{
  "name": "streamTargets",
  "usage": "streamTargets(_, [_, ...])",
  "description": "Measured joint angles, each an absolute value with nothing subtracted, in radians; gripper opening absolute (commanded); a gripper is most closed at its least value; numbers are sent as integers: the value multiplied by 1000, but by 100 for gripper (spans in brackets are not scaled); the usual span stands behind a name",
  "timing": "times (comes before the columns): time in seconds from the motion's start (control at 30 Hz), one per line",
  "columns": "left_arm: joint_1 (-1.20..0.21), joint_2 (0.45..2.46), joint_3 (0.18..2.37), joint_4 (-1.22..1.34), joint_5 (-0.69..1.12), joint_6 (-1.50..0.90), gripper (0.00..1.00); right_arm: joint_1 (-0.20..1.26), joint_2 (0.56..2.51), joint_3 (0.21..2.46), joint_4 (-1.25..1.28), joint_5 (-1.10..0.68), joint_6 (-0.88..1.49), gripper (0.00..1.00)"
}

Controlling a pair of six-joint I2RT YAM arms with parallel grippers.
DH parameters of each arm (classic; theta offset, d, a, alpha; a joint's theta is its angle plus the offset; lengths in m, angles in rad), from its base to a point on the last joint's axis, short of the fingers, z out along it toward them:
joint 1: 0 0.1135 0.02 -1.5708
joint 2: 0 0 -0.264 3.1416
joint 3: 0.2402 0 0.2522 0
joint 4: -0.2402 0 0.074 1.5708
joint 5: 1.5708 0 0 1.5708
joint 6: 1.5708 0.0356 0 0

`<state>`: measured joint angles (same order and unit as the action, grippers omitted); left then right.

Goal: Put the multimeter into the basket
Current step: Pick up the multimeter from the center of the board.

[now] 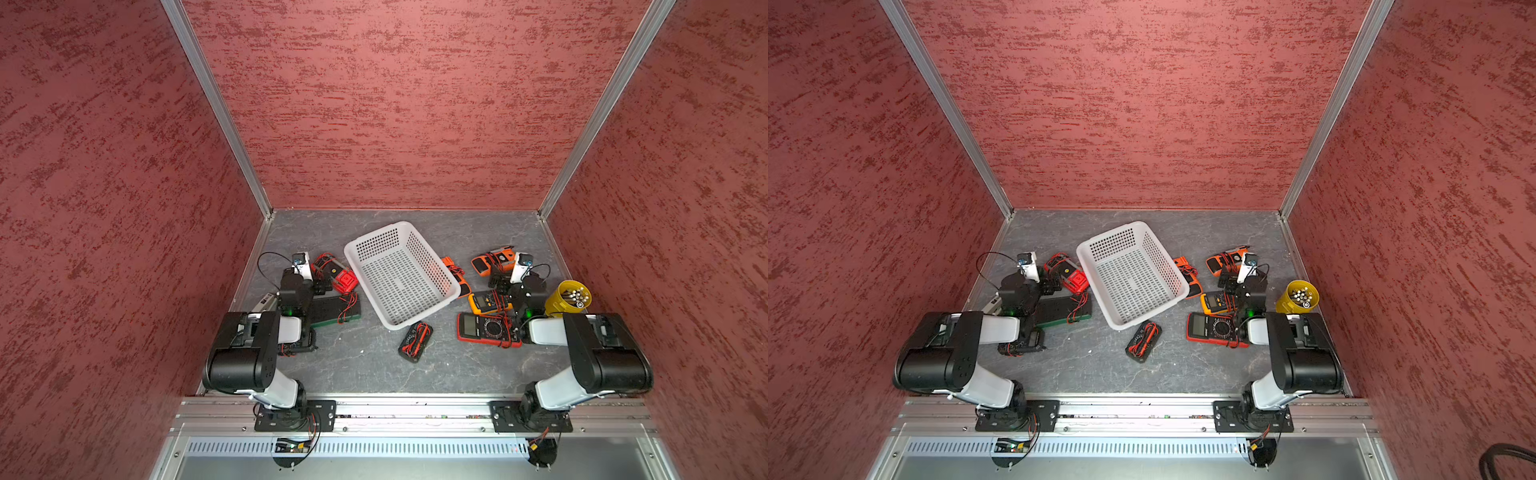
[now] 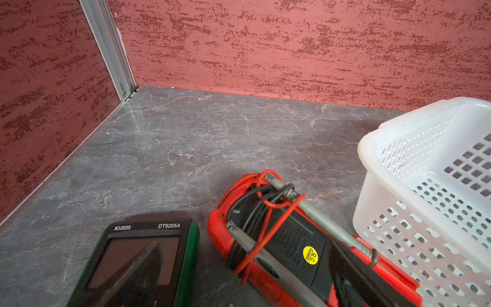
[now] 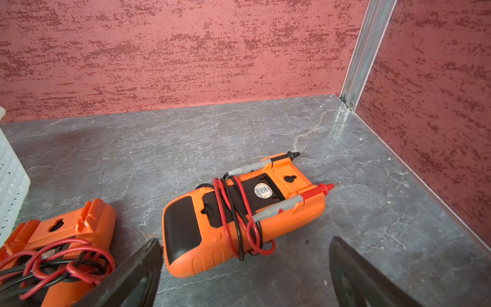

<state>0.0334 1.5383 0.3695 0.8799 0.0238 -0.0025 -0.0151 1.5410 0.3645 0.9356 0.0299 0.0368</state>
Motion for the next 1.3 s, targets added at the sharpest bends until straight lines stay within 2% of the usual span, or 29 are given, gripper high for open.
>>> streamTargets(0.93, [33,1538,369,880,23,-3,100,-15,1540,364,928,30,37,99])
streamTargets(1.13, [38,1467,406,761,-2,-15,100,-14,1489,395,808,41,38,99])
streamTargets(1.3, [40,1363,451,668,-18,-22,100,-14,1356,474,652,74,45,99])
